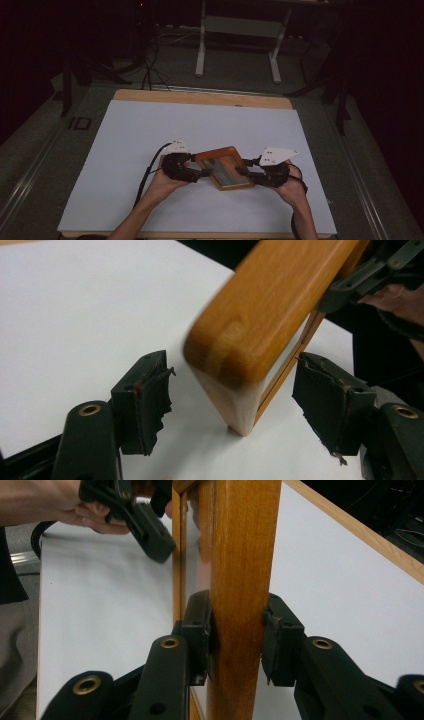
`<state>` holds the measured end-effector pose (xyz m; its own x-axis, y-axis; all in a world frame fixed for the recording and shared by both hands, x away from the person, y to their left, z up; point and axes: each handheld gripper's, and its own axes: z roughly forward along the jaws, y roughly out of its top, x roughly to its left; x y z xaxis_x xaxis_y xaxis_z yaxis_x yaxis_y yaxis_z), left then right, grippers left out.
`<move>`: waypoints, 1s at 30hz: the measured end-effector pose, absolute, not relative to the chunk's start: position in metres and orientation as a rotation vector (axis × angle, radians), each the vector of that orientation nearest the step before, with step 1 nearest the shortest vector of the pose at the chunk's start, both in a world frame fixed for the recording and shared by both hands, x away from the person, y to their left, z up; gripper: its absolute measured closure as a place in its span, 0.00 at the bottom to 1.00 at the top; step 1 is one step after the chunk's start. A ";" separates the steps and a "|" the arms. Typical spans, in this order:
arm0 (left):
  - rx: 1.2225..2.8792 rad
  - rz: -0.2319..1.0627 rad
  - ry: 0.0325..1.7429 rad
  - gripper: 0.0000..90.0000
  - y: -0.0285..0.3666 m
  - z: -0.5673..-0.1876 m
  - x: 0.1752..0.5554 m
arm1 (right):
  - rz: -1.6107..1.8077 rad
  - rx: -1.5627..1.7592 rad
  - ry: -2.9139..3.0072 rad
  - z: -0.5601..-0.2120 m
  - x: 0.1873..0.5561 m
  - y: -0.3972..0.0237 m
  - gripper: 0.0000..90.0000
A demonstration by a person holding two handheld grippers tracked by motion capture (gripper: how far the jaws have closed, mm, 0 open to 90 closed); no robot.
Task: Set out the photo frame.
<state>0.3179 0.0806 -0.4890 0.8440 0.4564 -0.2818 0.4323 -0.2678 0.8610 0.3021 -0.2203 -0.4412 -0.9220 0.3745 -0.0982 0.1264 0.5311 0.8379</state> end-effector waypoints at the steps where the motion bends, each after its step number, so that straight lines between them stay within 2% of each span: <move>1: 1.901 0.022 0.662 0.36 0.077 -0.491 0.317 | 1.338 0.420 2.507 -0.441 0.302 -0.220 0.75; 10: 1.948 -0.003 0.646 0.48 0.061 -0.499 0.313 | 1.325 0.419 2.514 -0.442 0.303 -0.224 0.75; 18: 1.970 0.056 0.660 0.59 0.057 -0.498 0.309 | 1.304 0.428 2.530 -0.442 0.302 -0.229 0.75; 30: 1.974 0.064 0.625 0.67 0.052 -0.495 0.305 | 1.267 0.420 2.550 -0.444 0.303 -0.238 0.73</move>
<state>0.3045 0.0522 -0.4946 0.8636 0.4528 -0.2215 0.3988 -0.3449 0.8497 0.3028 -0.2377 -0.4439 -0.9237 0.3687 -0.1042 0.1398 0.5775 0.8043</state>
